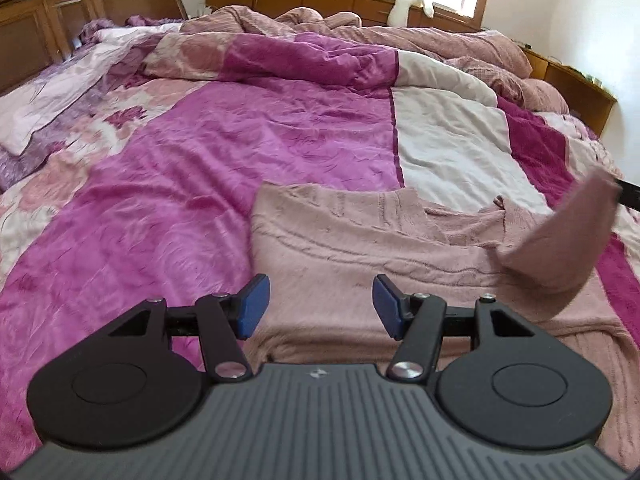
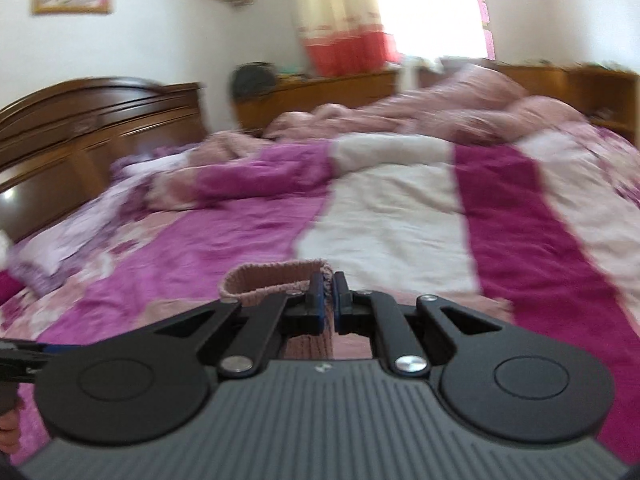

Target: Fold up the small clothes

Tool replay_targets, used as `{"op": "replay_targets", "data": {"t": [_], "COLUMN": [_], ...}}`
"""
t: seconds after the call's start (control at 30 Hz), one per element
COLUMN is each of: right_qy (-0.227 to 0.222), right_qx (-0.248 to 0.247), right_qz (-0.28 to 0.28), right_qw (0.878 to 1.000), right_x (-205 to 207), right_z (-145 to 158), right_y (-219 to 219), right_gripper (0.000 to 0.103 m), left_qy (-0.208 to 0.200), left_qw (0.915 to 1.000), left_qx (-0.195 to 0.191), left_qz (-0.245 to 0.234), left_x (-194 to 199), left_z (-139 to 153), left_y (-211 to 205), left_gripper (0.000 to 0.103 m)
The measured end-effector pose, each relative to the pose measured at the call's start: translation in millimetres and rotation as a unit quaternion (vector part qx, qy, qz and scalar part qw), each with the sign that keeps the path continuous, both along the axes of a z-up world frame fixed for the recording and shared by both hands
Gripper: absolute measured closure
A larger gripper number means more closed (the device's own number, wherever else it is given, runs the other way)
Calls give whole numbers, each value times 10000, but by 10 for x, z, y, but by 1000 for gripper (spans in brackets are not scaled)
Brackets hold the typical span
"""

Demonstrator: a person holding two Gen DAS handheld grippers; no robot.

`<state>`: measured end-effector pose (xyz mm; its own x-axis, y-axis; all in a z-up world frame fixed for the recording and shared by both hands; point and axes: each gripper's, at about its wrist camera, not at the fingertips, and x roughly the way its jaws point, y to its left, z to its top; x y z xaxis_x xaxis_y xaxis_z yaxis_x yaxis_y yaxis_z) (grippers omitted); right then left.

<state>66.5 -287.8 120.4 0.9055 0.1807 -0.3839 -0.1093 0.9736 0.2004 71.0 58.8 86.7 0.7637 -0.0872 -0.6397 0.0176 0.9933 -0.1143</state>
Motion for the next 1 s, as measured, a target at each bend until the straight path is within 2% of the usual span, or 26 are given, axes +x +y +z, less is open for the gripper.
{"op": "replay_targets", "data": {"t": [0.17,0.23,0.37,0.53,0.67,0.77,0.8,0.83,0.9,1.0], "right_qy": [471,768,1178,1047,857,890,914,926,905,956], "right_qx": [325,473,440,513,471,426,375,355,401,343], "right_qz": [-768,-1082,-1632,-1490,-1008,-753,-749,-748,-709,-646], "right_qw": [9954,9900,9786,9819,9901,9923,9923,9923,9926,9927], "right_x": [6,16,-57,-172,-160,-68,-49,-38,-28,-15], "right_z": [-358,-548,-821,-772,-685,-716,-742,-759,-800,-850], "right_y": [-515,-692,-927,-946,-791,-652,-615,-586,-552,-512], "right_gripper": [96,95,94,93,93,91,85,70,56,57], "left_qy": [38,115,287,176,139,90,79,67,63,77], "left_qw": [9998,9996,9988,9970,9970,9964,9961,9958,9952,9951], "left_qx": [200,260,404,740,760,837,876,910,959,963], "left_qz": [-54,-45,-7,-107,-64,-73,-93,-118,-170,-201], "left_x": [218,287,360,354,361,355,351,346,348,358], "left_z": [-186,-276,-468,-535,-563,-580,-584,-586,-591,-593], "left_y": [-139,-181,-202,-280,-308,-333,-341,-349,-347,-339], "left_gripper": [38,38,38,36,34,33,33,33,32,32]}}
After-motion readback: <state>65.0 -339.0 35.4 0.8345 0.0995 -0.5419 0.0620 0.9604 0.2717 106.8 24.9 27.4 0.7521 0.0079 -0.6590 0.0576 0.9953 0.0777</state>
